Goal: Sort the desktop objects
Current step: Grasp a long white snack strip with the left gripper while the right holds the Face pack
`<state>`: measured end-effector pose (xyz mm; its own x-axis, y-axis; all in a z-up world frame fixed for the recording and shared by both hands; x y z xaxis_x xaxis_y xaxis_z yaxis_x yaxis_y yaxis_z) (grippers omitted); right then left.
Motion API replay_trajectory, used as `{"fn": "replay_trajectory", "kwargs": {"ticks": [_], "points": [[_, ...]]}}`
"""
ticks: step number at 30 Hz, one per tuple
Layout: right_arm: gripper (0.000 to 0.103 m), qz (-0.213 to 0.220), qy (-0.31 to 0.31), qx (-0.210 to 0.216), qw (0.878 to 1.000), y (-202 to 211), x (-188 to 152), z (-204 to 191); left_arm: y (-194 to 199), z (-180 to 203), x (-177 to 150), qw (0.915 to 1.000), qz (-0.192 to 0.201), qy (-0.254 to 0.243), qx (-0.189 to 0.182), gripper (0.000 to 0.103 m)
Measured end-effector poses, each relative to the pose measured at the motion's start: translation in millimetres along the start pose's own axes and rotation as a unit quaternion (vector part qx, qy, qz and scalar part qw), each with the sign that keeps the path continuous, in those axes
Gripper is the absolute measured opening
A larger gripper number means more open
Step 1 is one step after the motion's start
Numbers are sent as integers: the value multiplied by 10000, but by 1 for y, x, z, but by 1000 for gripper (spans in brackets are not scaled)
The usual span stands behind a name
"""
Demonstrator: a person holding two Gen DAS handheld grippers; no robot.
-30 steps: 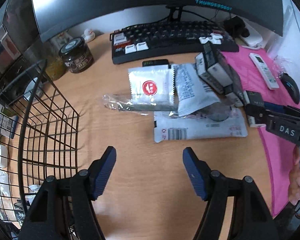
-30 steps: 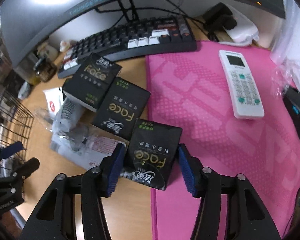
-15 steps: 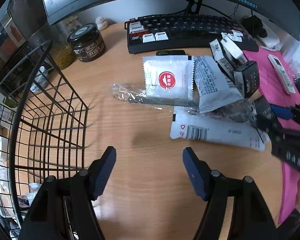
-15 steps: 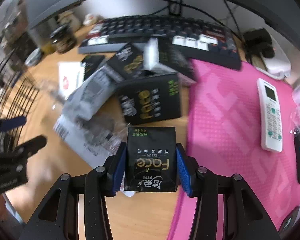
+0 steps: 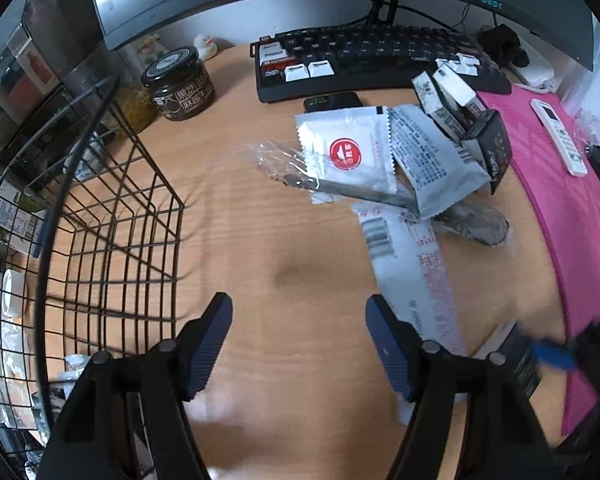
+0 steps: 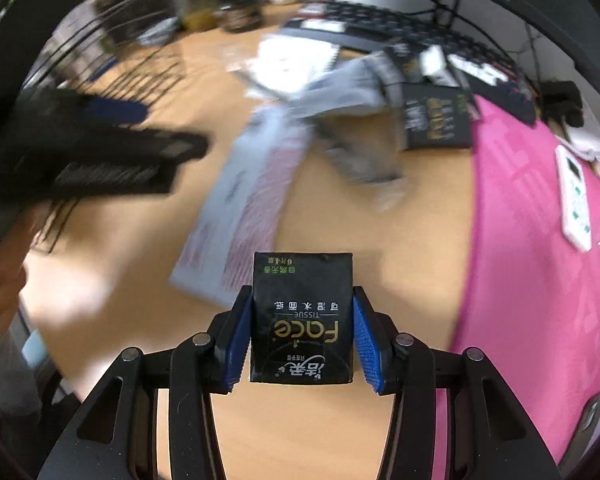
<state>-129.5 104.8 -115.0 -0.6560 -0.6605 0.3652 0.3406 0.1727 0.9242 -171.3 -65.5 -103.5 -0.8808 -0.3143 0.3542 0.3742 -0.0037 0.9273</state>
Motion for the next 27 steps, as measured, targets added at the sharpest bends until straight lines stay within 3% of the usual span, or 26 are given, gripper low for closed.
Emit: {"fn": "replay_trajectory", "kwargs": {"ticks": [2,4,13,27], "points": [[47,12,-32,202,9998,6,-6,-6,7,4,-4,10000,43,0,-32,73],[47,128,-194,115,9997,15,-9,1,13,10,-7,9999,79,-45,-96,74],[47,222,-1309,-308,9907,22,-18,95,-6,50,-9,9995,-135,-203,-181,74],[47,201,-1538,-113,9878,12,-23,110,-26,55,-3,9985,-356,-78,-411,75]]}}
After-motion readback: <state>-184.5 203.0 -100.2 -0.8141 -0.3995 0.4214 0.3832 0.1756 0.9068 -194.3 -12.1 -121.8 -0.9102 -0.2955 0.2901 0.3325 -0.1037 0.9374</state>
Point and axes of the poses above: each gripper's, at about its wrist camera, not at the fingertips, and y roughly against the way its jaws point, z to its right, x to its top, the point moved 3 cm from there along -y, roughly the way its jaws point, and after that the axes turned 13 degrees about -x, right-handed, at the moved point
